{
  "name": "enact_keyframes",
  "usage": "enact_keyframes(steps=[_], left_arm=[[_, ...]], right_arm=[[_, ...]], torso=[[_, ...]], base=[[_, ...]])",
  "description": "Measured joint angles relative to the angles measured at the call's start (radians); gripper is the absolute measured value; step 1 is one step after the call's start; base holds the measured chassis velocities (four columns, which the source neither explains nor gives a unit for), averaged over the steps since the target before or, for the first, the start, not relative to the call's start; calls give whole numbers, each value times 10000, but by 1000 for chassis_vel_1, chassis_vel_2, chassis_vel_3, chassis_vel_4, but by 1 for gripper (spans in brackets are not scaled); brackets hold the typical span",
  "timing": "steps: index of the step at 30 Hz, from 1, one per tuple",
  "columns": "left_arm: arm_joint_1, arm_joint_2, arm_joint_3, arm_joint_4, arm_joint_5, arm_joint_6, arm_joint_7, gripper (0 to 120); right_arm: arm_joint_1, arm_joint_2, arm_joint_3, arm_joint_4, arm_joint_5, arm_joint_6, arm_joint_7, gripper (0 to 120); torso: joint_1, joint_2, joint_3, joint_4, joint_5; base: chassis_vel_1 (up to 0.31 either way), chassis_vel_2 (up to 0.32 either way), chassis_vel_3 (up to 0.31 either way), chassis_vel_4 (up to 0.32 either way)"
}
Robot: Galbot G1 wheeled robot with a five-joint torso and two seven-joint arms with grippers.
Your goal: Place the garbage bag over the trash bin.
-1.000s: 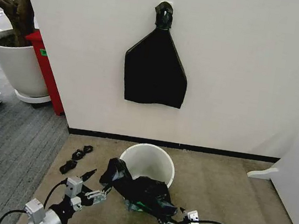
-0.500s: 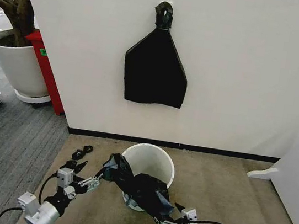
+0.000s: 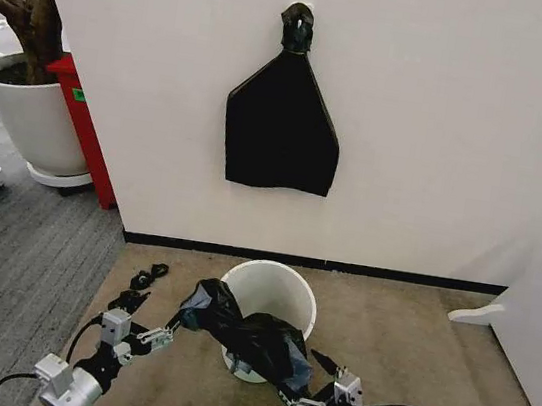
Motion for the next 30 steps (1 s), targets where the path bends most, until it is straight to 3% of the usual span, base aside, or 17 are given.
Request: enact_keyframes(steps=[3,14,21,23,27,30], left_arm=[[-4,-14,8,0,29,29,-90,97],[-1,-144,102,133,224,229,-366,96],[19,-178,113,182,264,238,-383,95],[21,-195,131,174,273,238,-383,95],[6,-327,223,134,334,252,-377,95],[4,-349,255,124,346,257,-365,95]], right_arm=[[-86,19,110,47,-29,52,-53,100],[-226,315,221,241,1853,1313,-2878,100],[353,555,559,510,3279,1641,-3194,100],[507,526,555,557,3038,1620,-2978,100],[1923,335,-373,353,-1938,1059,207,100],[2954,204,-1241,52,-3295,459,1488,100]], torso=[[0,0,0,1,1],[0,0,0,0,0],[0,2,0,-1,1],[0,2,0,-1,0],[0,2,0,-1,-1],[0,1,0,1,1]], base=[[0,0,0,0],[0,0,0,0],[0,0,0,0],[0,0,0,0],[0,0,0,0],[0,0,0,0]])
